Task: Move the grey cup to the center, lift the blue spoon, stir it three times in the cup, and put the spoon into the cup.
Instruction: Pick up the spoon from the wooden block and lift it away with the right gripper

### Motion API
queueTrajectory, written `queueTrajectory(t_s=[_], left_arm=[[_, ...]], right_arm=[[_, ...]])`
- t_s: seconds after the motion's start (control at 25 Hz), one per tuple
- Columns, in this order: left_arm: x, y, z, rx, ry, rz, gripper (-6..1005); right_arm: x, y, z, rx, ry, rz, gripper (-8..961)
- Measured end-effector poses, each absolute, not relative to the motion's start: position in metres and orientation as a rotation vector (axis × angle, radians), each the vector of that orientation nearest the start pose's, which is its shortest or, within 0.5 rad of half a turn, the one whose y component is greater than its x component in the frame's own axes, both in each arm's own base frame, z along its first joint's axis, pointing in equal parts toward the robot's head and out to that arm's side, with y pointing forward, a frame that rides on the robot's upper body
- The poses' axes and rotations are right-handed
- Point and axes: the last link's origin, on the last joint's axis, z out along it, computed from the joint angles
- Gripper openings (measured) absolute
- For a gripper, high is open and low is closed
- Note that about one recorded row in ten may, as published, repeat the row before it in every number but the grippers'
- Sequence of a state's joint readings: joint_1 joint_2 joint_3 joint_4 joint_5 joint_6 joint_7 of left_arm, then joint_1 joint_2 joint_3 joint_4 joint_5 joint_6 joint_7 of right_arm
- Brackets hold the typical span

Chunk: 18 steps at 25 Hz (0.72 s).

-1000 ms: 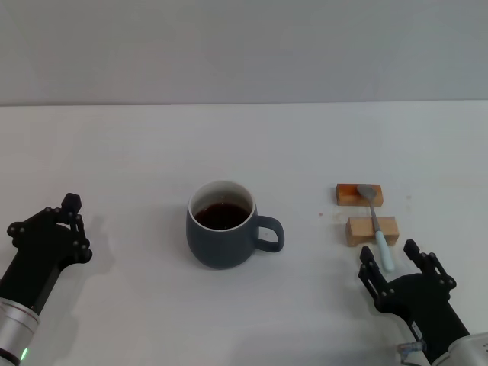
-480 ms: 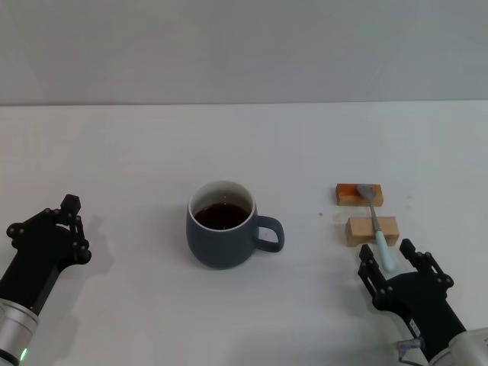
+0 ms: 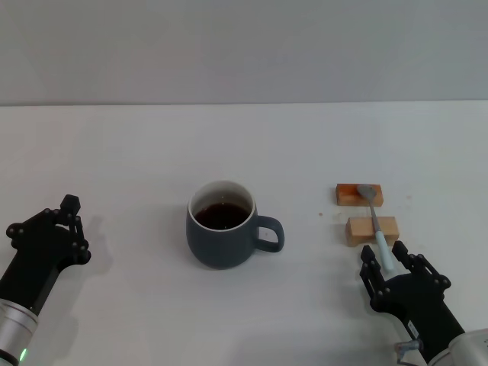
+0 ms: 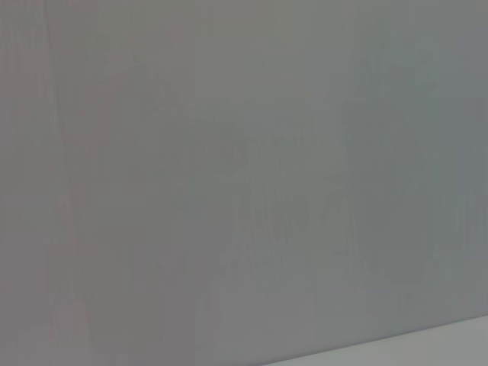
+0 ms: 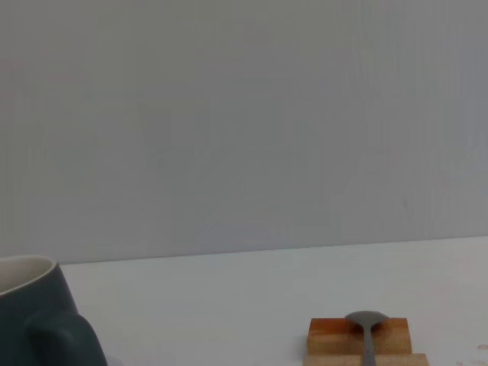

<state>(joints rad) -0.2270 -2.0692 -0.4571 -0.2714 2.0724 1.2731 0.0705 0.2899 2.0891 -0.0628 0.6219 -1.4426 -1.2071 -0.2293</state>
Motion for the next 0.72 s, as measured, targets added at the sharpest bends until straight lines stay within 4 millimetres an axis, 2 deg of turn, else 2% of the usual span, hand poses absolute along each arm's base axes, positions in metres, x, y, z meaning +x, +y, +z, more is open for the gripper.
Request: queueTrajectory(t_s=[0.72], left_arm=[[-0.3463,0.2498,-0.0455,-1.710,-0.453,-0.564,-2]], right_arm=[[0.2942,0.2175,-0.1242,-1.776,0.804,0.617,471]])
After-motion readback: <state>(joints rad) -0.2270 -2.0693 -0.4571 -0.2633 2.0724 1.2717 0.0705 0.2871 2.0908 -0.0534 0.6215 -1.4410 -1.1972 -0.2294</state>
